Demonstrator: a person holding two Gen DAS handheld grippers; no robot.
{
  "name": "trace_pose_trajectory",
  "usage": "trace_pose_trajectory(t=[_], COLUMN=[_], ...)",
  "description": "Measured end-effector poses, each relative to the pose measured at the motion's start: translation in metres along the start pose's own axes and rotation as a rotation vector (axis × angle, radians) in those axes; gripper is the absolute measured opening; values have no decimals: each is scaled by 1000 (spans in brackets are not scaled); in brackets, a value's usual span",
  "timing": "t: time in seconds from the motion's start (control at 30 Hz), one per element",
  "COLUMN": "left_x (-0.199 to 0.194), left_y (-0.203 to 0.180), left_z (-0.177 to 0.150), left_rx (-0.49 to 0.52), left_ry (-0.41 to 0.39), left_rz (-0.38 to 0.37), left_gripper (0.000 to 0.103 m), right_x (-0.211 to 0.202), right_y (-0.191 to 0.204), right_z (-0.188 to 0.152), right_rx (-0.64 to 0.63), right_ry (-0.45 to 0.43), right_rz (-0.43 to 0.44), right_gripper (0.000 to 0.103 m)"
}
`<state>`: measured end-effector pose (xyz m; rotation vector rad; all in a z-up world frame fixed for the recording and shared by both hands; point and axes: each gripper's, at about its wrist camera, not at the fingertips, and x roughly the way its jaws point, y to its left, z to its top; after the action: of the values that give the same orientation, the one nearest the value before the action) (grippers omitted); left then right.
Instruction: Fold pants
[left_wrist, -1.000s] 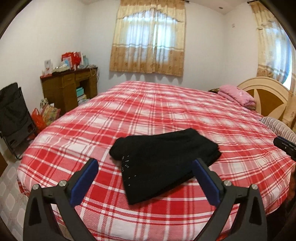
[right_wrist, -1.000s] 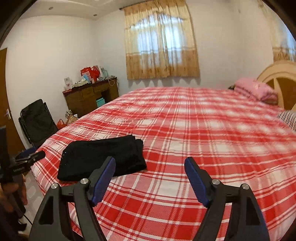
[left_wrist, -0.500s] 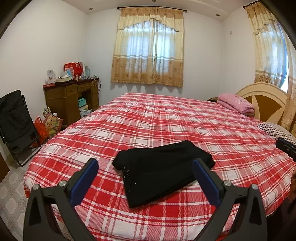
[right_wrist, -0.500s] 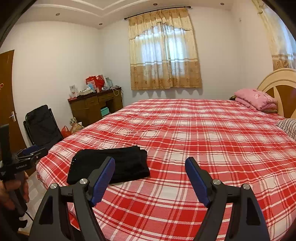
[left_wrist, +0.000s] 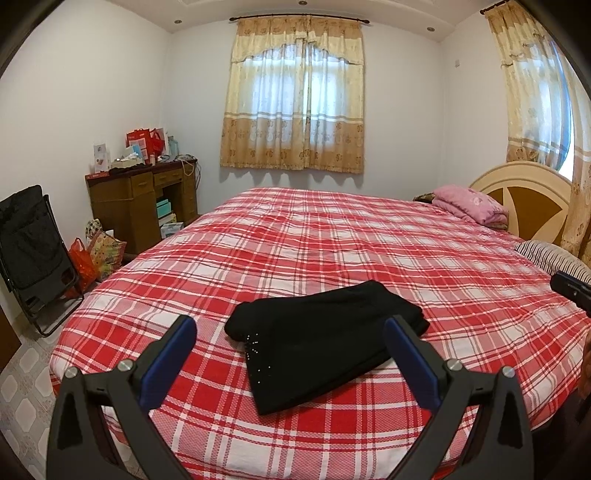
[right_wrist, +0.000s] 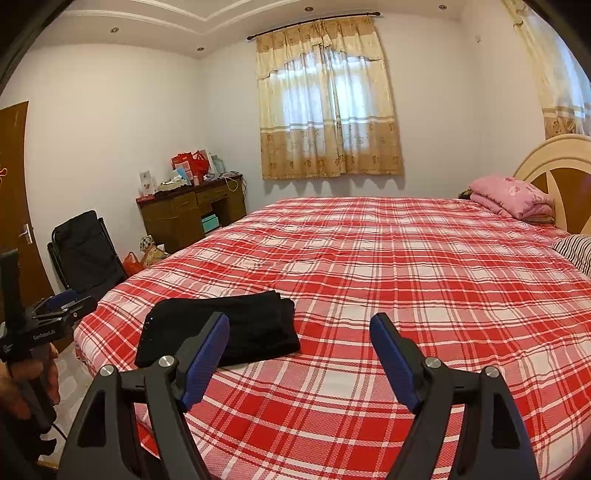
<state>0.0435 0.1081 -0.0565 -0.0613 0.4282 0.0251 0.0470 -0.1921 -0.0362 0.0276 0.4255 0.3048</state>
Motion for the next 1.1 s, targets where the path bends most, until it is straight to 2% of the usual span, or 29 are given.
trace_pose_trajectory(t=[0.8,1.1], left_x=[-1,-1], left_y=[-8,-6], left_z=[0,2], left_rx=[41,21], left_ry=[5,1], left_rz=[10,17], left_gripper=[103,103], right_x=[1,2], right_y=[6,9], right_z=[1,-3], right_rx=[-5,-26], right_ry=[8,11], right_rz=[8,14], right_gripper=[80,80])
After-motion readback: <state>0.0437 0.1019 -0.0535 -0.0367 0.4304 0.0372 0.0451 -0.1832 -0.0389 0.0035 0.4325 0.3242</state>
